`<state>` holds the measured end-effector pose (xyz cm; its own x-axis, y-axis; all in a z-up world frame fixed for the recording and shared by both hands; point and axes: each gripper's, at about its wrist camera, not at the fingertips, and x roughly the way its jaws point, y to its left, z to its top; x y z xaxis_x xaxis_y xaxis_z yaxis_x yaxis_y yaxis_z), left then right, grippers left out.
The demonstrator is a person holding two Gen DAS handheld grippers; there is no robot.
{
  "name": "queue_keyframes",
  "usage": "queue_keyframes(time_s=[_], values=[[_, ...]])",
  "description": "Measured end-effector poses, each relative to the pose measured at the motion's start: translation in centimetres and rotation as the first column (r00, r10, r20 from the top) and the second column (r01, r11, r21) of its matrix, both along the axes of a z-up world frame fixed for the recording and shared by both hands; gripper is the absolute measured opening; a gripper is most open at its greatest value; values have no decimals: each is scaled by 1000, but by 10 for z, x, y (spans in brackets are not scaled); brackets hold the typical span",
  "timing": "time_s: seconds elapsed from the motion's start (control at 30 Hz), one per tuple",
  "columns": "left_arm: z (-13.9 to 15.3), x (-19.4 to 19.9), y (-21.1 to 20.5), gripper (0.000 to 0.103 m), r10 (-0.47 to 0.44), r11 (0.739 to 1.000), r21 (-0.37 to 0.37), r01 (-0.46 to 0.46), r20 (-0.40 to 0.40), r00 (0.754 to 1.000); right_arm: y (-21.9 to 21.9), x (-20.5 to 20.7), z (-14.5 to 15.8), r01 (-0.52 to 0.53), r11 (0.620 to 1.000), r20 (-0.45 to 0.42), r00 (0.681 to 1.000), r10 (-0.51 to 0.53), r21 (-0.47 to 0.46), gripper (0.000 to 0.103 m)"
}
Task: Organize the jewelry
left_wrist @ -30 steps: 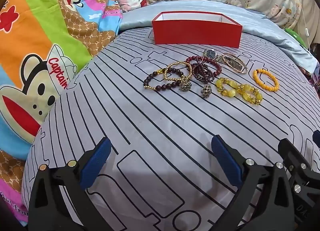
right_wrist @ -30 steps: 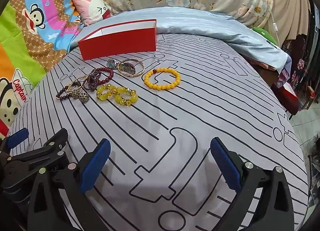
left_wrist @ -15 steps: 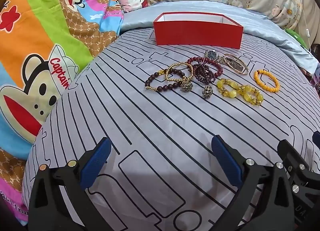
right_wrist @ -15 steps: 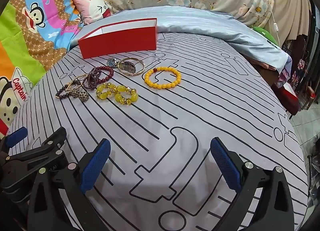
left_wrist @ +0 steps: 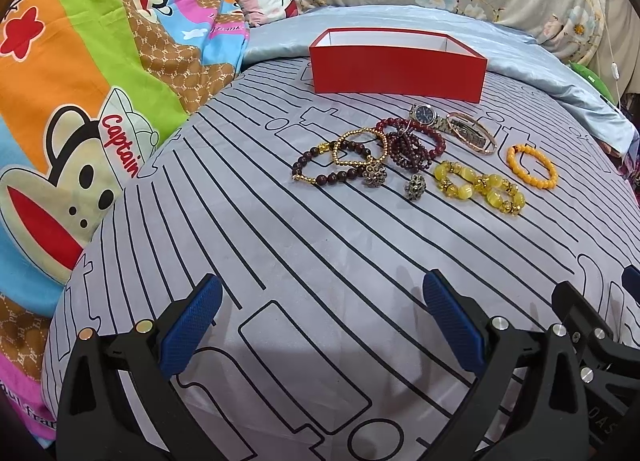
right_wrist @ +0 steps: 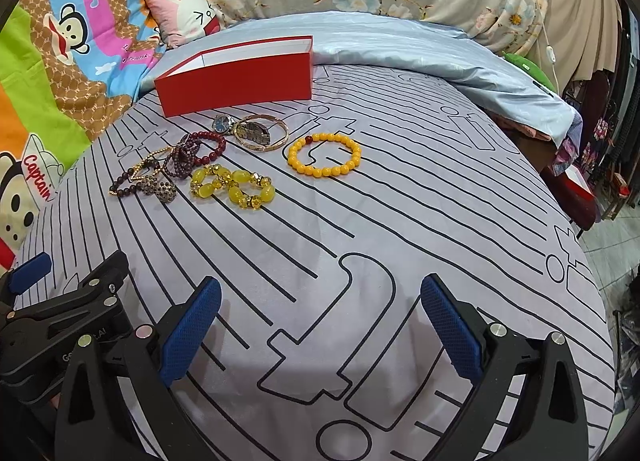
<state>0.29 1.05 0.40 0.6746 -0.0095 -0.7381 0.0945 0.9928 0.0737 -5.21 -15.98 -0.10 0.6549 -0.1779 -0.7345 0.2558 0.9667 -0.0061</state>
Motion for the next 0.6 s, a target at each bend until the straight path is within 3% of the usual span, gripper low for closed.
queue_keyframes(time_s=[0.6], values=[[0, -5, -4, 96, -4, 1000, -18, 4, 15, 1000, -1, 0, 0, 1, 1000, -1, 1000, -2, -2, 96]])
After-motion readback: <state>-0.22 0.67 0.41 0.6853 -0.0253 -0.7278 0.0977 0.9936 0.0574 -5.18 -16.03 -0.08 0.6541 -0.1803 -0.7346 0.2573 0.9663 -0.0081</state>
